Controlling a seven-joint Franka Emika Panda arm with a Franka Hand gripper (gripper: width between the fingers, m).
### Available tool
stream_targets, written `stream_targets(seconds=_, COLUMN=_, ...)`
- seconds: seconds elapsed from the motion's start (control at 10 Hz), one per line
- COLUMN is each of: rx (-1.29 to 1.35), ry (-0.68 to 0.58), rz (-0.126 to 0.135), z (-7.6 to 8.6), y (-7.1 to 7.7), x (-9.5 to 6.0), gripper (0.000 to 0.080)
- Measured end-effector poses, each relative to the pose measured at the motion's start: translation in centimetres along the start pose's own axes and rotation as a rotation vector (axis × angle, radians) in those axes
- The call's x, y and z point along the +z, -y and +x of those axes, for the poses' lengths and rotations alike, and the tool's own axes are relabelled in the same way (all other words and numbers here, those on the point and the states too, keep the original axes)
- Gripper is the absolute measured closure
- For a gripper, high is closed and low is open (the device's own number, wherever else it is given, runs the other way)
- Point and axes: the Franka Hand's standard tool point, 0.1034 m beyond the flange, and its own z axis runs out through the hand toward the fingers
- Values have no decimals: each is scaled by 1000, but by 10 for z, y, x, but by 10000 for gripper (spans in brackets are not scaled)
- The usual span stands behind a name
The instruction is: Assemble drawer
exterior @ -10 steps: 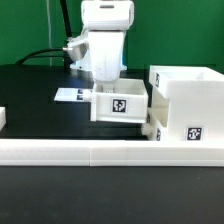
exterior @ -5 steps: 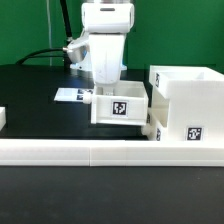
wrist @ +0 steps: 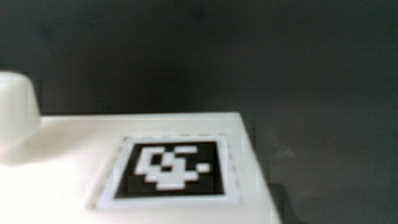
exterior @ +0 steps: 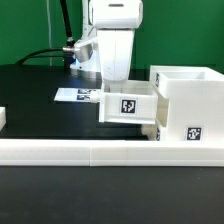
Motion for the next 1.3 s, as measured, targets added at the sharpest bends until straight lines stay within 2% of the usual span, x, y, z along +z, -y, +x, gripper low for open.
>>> stream_targets(seconds=0.5, rx=-19, ry=2, rz=-2, z=6, y=-2, x=-1, gripper=755)
stream_targets(seconds=0.6, rx=-14, ry=-2, rz=-19, z=6, y=-3, x=1, gripper=755)
stream_targets(seconds=1.1, rx=-12, ry=-1, rz=-15, z=5, y=-2, x=2, gripper=755)
stream_targets(seconds=1.3, rx=-29, ry=11, rz=-6, z=7, y=-7, x=1, gripper=755)
